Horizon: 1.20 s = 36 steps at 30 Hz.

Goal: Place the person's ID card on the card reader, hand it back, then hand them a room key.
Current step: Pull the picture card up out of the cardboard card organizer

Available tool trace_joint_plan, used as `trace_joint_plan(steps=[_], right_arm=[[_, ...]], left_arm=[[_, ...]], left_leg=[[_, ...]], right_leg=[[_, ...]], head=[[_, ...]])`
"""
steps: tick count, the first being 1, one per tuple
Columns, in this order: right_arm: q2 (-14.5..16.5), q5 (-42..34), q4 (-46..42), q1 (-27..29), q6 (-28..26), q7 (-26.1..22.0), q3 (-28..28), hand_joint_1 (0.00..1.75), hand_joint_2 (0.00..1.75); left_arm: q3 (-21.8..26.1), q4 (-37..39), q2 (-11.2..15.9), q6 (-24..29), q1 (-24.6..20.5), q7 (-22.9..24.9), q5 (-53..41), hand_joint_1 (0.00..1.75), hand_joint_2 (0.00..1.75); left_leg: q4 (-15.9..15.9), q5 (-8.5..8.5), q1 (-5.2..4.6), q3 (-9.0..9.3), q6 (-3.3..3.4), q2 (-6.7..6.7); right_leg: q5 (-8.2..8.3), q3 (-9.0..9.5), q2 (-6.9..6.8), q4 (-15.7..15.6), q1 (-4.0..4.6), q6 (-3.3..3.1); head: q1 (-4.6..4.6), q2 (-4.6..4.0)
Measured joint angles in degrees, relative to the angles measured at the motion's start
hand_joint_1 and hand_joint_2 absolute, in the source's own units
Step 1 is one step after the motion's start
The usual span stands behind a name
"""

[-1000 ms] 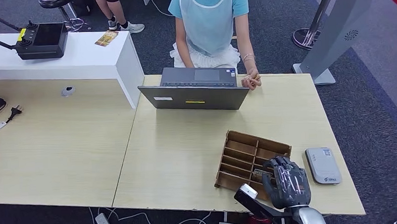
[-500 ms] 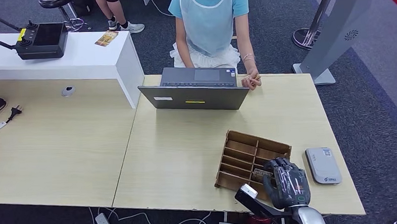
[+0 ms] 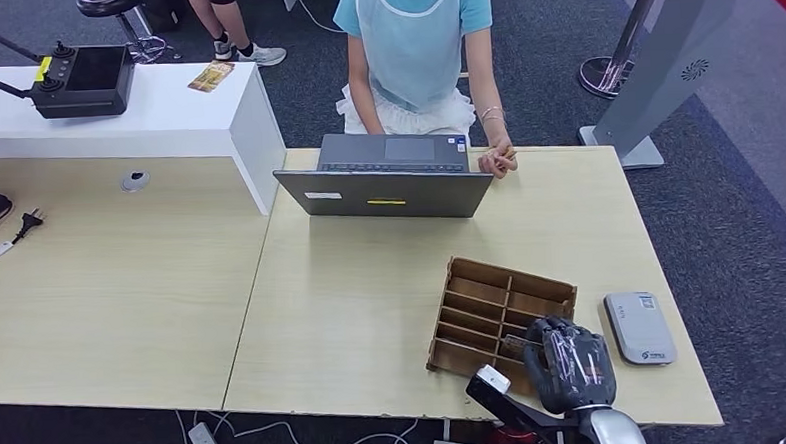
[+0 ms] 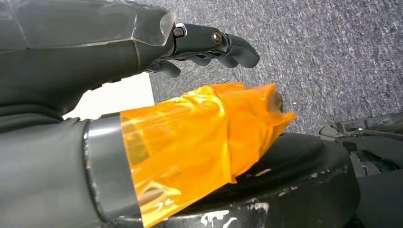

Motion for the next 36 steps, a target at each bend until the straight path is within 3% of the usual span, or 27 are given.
trace_joint_plan(steps=[11,29,36], right_arm=[[0.00,-0.06,0.01,0.00,-0.15,-0.25,-0.01,1.36,1.75],[-0.02,-14.74,-4.81,2.71,-3.76,-8.57,-2.54,1.49,1.75],[-0.02,-19.56,-6.84,3.76,-4.26,-11.96,-3.81,1.45,1.75]], left_arm=[[-0.02,0.00,0.13,-0.13,0.00,0.00,-0.28,0.00,0.00],[0.00,0.00,0.42,0.05,0.02,-0.55,0.54,0.00,0.00],[0.00,0.00,0.46,0.13,0.02,-0.55,0.50,0.00,0.00]], left_leg=[[0.00,0.00,0.00,0.01,0.00,0.00],[0.00,0.00,0.00,0.00,0.00,0.00],[0.00,0.00,0.00,-0.01,0.00,0.00]], right_leg=[[0.02,0.02,0.00,0.00,0.00,-0.01],[0.01,-0.01,0.01,0.00,0.00,-0.01],[0.01,-0.02,0.01,0.00,0.00,-0.01]], head=[[0.01,0.00],[0.01,0.00],[0.00,0.00]])
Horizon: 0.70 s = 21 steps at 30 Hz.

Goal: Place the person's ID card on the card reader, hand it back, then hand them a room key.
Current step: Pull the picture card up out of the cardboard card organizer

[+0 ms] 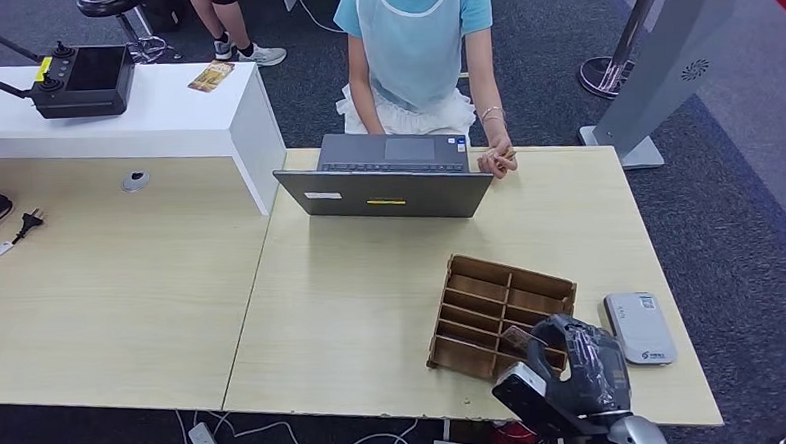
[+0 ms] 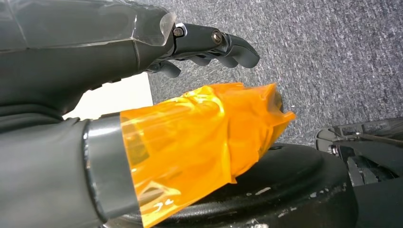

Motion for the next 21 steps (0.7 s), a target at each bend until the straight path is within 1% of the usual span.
trace_joint_plan(steps=[5,12,15,19,21], right_arm=[[0.00,-4.28,-0.89,0.31,0.14,-2.78,-0.60,1.50,1.75],[0.00,-14.97,-2.65,0.31,3.05,-10.46,-1.53,1.59,1.75],[0.00,-17.29,-3.53,0.27,4.23,-12.48,-1.92,1.59,1.75],[0.00,-19.17,-4.47,-0.05,5.55,-14.46,-2.52,1.66,1.75],[0.00,-19.49,-4.83,-0.44,6.03,-15.22,-2.88,1.67,1.75]], left_arm=[[0.01,0.00,0.00,0.04,0.00,-0.04,0.01,0.00,0.00],[0.05,0.00,0.03,0.05,0.00,-0.53,0.10,0.00,0.00],[0.08,0.00,0.05,0.05,0.00,-0.76,0.22,0.00,0.00],[0.10,0.00,0.13,0.04,0.00,-1.11,0.34,0.00,0.00],[0.11,0.00,0.17,0.01,0.00,-1.16,0.35,0.00,0.00]], left_leg=[[0.00,0.00,0.00,0.00,0.00,0.00],[0.00,0.00,0.00,0.00,0.00,0.00],[0.00,0.00,0.00,-0.01,0.00,0.00],[0.00,0.00,0.00,-0.01,0.00,0.00],[0.00,0.00,0.00,-0.02,0.00,0.00]], right_leg=[[0.00,0.00,0.00,0.00,0.00,0.00],[0.00,0.00,0.00,0.00,0.00,0.00],[0.00,0.00,0.00,0.00,0.00,0.00],[0.00,0.00,0.00,0.00,0.00,0.00],[0.00,0.01,0.00,0.00,0.00,0.00]], head=[[0.01,0.00],[0.00,0.00],[0.01,0.00],[0.00,0.00],[0.00,0.00]])
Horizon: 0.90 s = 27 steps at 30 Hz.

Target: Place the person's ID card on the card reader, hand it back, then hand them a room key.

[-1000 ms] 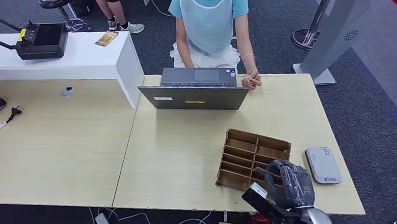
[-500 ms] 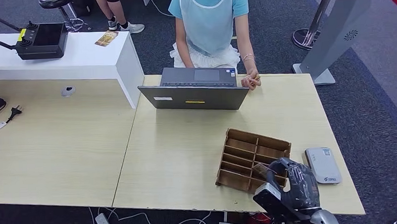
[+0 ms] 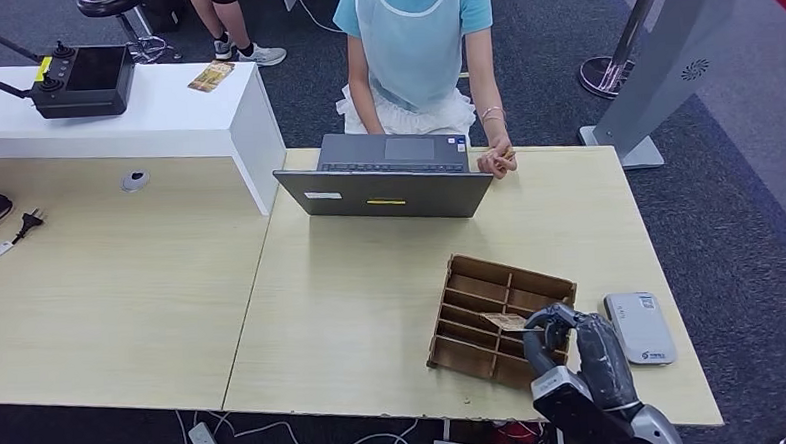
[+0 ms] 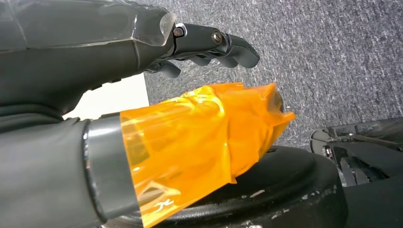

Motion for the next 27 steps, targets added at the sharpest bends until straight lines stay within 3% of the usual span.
trace_joint_plan(steps=[19,27], right_arm=[[-1.78,3.82,0.00,-15.41,2.43,0.00,0.03,1.73,1.75],[-2.81,5.43,2.33,-25.44,4.07,2.69,1.92,1.71,1.75]], left_arm=[[0.00,0.00,0.20,-0.22,-0.08,-0.20,-0.59,0.00,0.00],[-0.02,0.00,0.25,-0.50,-0.13,-0.20,-1.40,0.00,0.00]], left_leg=[[0.00,0.03,0.00,0.00,-0.01,0.02],[0.01,0.06,0.00,0.01,-0.01,0.03]], right_leg=[[0.03,0.00,0.03,0.00,0.00,-0.02],[0.07,0.01,0.04,0.01,0.00,0.01]], head=[[0.00,0.00],[-0.01,0.00]])
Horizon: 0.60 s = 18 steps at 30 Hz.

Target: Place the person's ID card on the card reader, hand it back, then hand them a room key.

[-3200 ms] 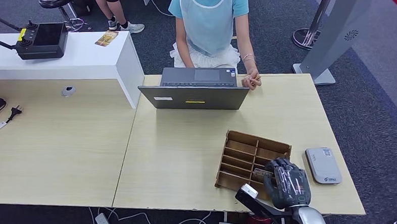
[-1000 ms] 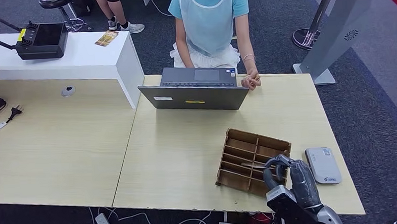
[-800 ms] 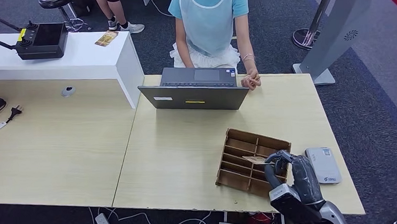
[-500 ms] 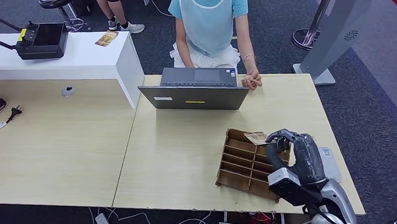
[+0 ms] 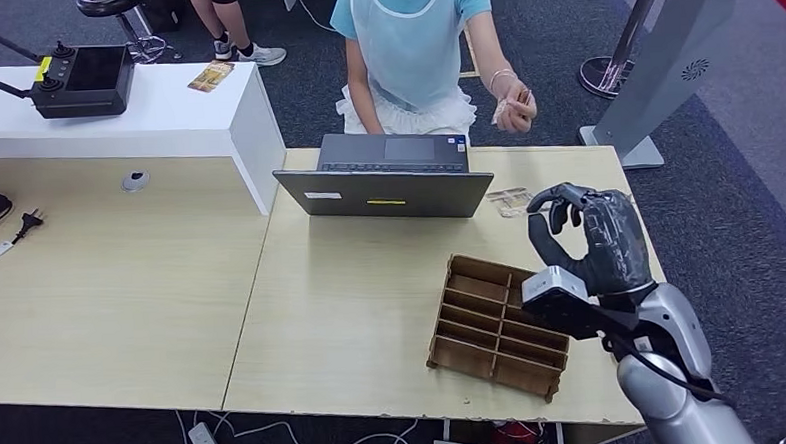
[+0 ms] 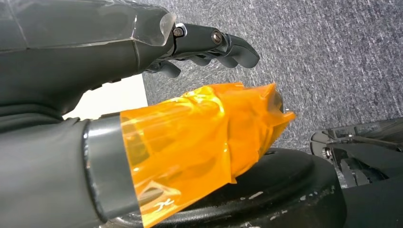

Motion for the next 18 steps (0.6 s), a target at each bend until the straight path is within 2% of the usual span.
trace_joint_plan(steps=[10,18], right_arm=[[0.05,-1.40,9.61,-17.66,5.36,3.57,3.15,1.72,1.75],[1.68,-4.45,19.45,-27.83,8.78,4.44,4.90,1.68,1.75]], left_arm=[[-0.11,0.00,0.06,-0.45,-0.24,-0.26,-0.61,0.00,0.00],[-0.21,0.00,0.06,-0.65,-0.29,-0.78,-1.19,0.00,0.00]], left_leg=[[0.01,0.07,0.00,-0.01,-0.03,-0.03],[0.01,0.07,0.00,-0.02,-0.03,-0.04]], right_leg=[[0.04,0.01,-0.03,0.02,0.00,0.00],[0.04,0.00,-0.03,0.02,0.00,0.01]], head=[[0.01,0.00],[0.01,0.00]])
